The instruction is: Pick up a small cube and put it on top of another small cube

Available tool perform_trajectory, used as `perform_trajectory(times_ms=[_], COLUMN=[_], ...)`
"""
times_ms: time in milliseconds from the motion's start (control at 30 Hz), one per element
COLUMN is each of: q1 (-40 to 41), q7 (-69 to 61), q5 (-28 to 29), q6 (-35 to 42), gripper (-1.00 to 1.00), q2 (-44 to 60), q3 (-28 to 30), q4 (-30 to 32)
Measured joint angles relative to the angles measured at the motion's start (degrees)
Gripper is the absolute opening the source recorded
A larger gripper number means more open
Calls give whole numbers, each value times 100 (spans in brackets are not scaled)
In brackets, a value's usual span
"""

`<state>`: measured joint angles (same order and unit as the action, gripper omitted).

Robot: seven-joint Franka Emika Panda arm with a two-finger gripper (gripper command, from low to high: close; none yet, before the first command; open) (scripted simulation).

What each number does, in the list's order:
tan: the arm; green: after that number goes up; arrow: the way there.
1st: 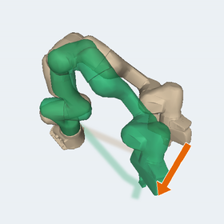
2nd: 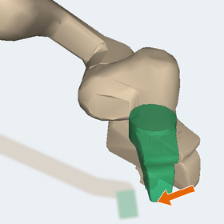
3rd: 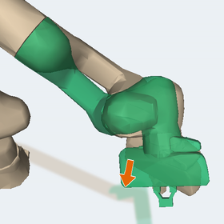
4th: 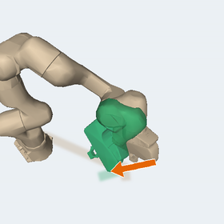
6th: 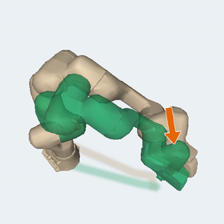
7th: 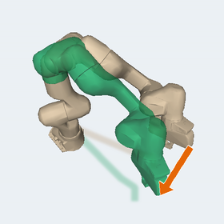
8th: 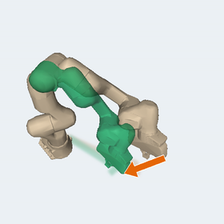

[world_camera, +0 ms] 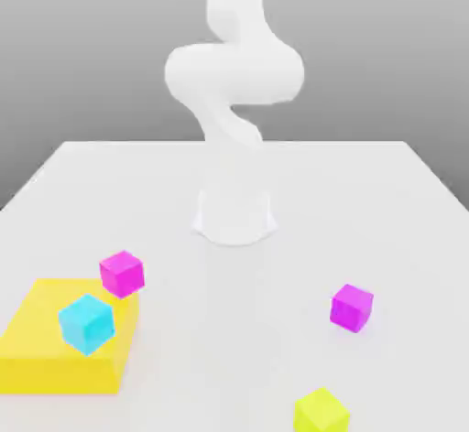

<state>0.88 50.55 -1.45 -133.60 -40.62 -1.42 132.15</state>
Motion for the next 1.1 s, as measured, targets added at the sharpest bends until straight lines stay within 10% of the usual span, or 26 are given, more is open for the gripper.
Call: perform_trajectory(times_ms=[633,1067,1100], q1=[390,-477,-509], q7=[4542,7215,7240], q5=[205,1075,1104], q6=[-1399,-2694,-2782], gripper=[0,0,-100], q2=[3983,6712,6825], q3=[-1217,-556,-518], q4=[286,225,201])
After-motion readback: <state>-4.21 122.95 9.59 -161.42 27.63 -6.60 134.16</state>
